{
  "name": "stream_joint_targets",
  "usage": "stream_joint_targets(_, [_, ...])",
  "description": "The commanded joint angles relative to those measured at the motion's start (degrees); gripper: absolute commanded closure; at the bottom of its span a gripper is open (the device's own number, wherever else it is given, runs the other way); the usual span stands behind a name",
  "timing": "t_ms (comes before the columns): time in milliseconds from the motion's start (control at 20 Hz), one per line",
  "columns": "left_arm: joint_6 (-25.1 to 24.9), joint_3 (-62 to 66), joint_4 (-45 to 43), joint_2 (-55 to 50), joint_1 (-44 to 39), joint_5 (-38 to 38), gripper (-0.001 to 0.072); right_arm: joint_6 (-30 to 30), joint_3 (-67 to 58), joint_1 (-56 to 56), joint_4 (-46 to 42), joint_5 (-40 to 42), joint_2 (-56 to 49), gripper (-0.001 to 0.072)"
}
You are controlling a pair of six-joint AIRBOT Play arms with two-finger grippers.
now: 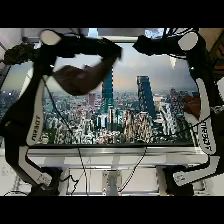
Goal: Fold the shirts.
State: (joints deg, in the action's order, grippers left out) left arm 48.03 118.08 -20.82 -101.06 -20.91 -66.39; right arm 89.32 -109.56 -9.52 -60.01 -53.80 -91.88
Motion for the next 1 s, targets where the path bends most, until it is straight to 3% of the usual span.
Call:
stream_joint_targets(0, [1.5,-0.8,-1.0,0.8,-14.1,-3.7,0.0692,2.9,0.0,3.0,-1.7,6.2,0.0,0.0459])
stream_joint_targets(100, [1.8,-0.9,-8.3,0.8,-18.4,-3.7,0.0679,2.8,0.0,5.3,-0.3,5.0,0.1,0.0458])
stream_joint_targets(150, [1.8,-0.9,-11.2,0.8,-19.4,-3.9,0.0560,2.8,0.0,6.4,0.9,3.3,0.1,0.0458])
stream_joint_targets(200, [2.7,-0.9,-13.5,0.8,-19.6,-3.8,0.0346,2.8,0.0,7.3,1.6,1.6,0.1,0.0458])
stream_joint_targets(250, [3.7,-0.9,-14.4,0.8,-19.3,-3.7,0.0222,2.8,0.0,8.0,1.7,-0.5,0.1,0.0457])
stream_joint_targets(350, [5.0,-0.9,-15.5,0.8,-17.0,-3.8,0.0196,1.8,0.0,8.9,1.5,-4.4,0.1,0.0363])
stream_joint_targets(500, [10.1,-0.9,-19.4,0.8,-11.6,-6.0,0.0196,-0.9,0.0,9.5,0.3,-10.5,0.0,0.0363])
stream_joint_targets(650, [17.4,-1.1,-29.0,0.8,-5.4,-11.8,0.0196,-3.8,0.0,9.4,-2.2,-15.6,0.0,0.0364])
stream_joint_targets(800, [21.6,-3.9,-39.0,0.7,-0.1,-12.7,0.0196,-4.0,0.0,9.4,-5.8,-18.6,0.0,0.0364])
stream_joint_targets(950, [22.6,-8.2,-38.7,0.1,3.0,-12.3,0.0196,-7.2,0.0,9.4,-7.3,-20.2,0.0,0.0364])
